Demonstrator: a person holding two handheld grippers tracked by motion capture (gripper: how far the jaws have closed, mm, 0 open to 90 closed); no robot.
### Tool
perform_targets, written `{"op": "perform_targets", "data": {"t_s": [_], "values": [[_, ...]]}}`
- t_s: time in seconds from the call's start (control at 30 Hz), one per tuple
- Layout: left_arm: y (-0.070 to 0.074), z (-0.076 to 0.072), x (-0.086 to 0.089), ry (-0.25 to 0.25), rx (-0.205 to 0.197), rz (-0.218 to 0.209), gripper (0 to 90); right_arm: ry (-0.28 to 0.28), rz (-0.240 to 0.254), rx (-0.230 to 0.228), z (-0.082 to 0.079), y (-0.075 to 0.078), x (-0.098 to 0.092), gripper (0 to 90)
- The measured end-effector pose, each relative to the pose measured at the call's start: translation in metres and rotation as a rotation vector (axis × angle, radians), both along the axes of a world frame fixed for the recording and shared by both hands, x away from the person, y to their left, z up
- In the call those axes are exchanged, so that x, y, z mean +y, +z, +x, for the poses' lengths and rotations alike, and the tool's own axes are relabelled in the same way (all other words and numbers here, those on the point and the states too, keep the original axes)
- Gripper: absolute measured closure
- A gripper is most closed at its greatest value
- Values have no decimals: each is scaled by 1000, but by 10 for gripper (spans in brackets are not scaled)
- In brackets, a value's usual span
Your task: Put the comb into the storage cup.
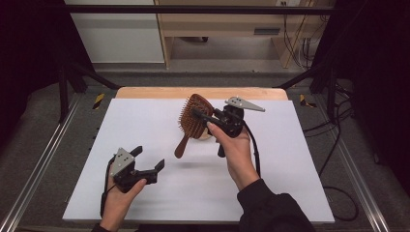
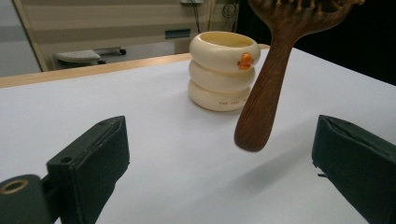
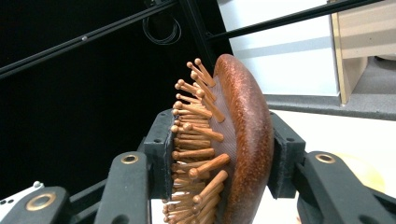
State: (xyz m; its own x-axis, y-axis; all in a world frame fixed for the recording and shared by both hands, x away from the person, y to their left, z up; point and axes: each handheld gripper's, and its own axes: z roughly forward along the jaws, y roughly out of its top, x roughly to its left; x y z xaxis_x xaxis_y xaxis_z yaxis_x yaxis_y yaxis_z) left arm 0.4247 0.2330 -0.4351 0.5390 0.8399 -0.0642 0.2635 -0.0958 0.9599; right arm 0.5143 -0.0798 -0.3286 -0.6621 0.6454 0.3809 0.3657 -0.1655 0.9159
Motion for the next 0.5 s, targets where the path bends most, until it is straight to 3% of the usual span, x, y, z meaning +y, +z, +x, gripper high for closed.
{"op": "perform_targets", "data": {"t_s": [0.27,0.5], "values": [[-4,0,16,76,-17,0,44,-15,-1,-10,11,10,1,528],[-7,2,20,86,-20,5,44,-38,13,-6,23,18,-1,528]]}}
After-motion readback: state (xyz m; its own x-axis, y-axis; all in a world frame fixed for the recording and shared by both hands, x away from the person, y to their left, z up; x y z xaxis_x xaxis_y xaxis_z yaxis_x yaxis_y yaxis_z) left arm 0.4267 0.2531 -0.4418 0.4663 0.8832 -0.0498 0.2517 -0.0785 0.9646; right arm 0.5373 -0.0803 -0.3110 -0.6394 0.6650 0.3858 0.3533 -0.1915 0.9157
